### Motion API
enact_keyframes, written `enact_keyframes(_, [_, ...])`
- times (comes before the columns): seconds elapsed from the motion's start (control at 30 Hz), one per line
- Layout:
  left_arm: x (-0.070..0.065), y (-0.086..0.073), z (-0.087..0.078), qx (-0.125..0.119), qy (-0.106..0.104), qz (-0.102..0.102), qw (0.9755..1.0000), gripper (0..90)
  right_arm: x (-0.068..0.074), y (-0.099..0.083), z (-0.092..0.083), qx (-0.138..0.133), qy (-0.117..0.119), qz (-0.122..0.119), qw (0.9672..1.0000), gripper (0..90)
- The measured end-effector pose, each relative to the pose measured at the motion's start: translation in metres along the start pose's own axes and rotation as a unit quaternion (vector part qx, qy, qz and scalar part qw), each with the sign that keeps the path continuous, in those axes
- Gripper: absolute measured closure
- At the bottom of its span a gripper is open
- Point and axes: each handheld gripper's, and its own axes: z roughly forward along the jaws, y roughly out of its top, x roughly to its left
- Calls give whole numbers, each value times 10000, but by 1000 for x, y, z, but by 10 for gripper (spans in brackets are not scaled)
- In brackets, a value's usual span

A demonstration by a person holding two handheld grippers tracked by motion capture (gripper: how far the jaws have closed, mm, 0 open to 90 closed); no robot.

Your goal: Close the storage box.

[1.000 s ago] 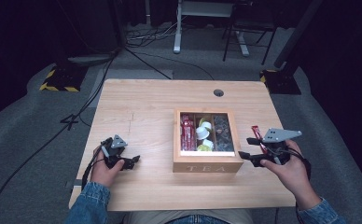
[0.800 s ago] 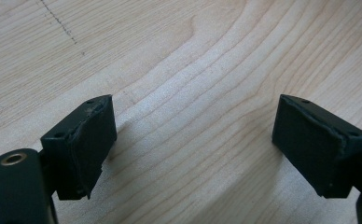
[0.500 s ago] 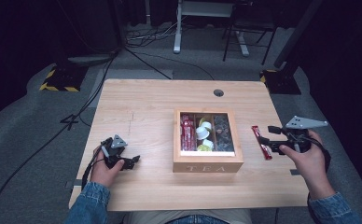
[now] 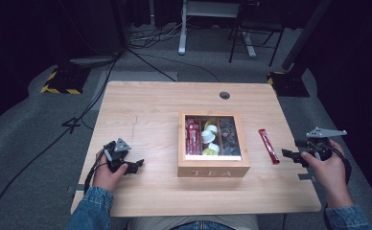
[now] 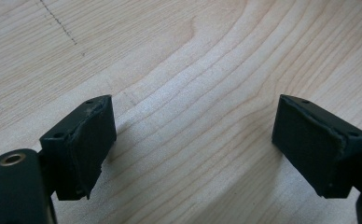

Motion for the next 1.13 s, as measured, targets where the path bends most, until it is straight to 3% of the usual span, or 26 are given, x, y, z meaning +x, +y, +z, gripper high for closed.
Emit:
enact_keyframes(0.3, [0,1,1,-12,17,-10,10000,139,-6,-47,20,-51,24,631,9980,246])
enact_keyframes(0.33, [0,1,1,-12,17,-10,10000,138,-5,-52,23,54,20,643,9979,248])
enact_keyframes(0.5, [0,1,1,-13,16,-12,10000,138,-1,-71,35,342,69,626,9974,248])
enact_keyframes(0.73, [0,1,1,-15,33,-7,10000,138,6,-82,41,3,-65,384,9992,139])
enact_keyframes(0.83, [0,1,1,-14,27,-5,10000,138,7,-86,46,-194,-269,99,9994,113])
enact_keyframes(1.13, [-2,1,1,6,107,-63,9999,131,7,-86,47,-189,-275,91,9994,109])
